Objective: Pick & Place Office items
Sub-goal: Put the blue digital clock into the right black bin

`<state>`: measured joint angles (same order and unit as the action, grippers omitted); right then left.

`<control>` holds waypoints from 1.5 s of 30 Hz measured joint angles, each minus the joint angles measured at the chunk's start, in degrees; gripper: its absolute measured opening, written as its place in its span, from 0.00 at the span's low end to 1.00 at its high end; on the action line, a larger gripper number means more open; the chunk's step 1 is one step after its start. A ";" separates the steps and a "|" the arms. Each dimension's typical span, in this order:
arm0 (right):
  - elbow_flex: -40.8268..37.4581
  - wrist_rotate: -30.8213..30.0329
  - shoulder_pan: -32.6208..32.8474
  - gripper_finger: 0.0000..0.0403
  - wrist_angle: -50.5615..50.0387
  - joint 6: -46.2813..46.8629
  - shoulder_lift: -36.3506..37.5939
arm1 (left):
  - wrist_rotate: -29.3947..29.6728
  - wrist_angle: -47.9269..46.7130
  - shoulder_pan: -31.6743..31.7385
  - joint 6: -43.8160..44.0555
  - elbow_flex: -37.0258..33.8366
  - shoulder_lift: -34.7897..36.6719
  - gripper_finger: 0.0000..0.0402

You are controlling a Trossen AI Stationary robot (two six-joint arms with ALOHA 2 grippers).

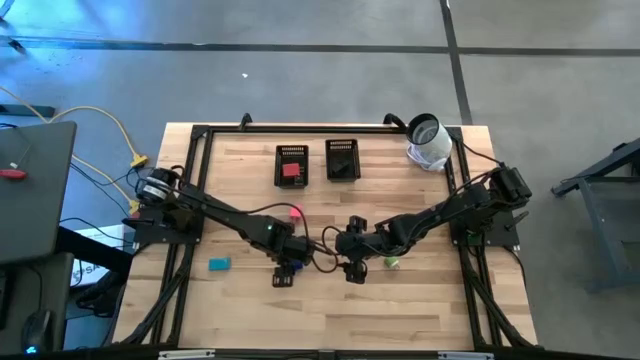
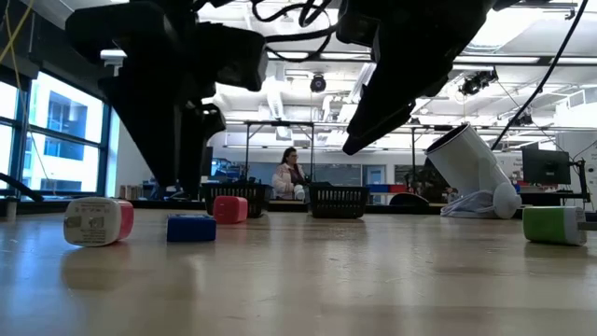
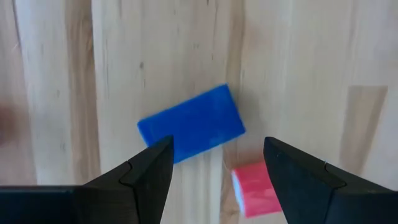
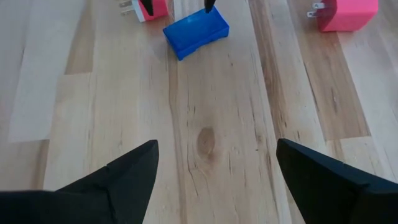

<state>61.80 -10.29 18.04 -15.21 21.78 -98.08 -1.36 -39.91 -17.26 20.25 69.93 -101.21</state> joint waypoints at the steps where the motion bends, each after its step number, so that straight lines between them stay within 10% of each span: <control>1: 0.00 -0.01 0.00 0.78 -0.01 -0.01 0.00 | -0.01 -0.21 0.00 0.51 0.00 0.00 0.59; 45: 0.01 -0.03 1.16 0.78 -0.71 -0.17 0.00 | -4.48 2.99 2.16 9.80 0.32 -5.23 0.80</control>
<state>61.81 -10.33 19.20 -15.92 21.61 -98.08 -5.83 -36.91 -15.09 30.05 70.25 -106.44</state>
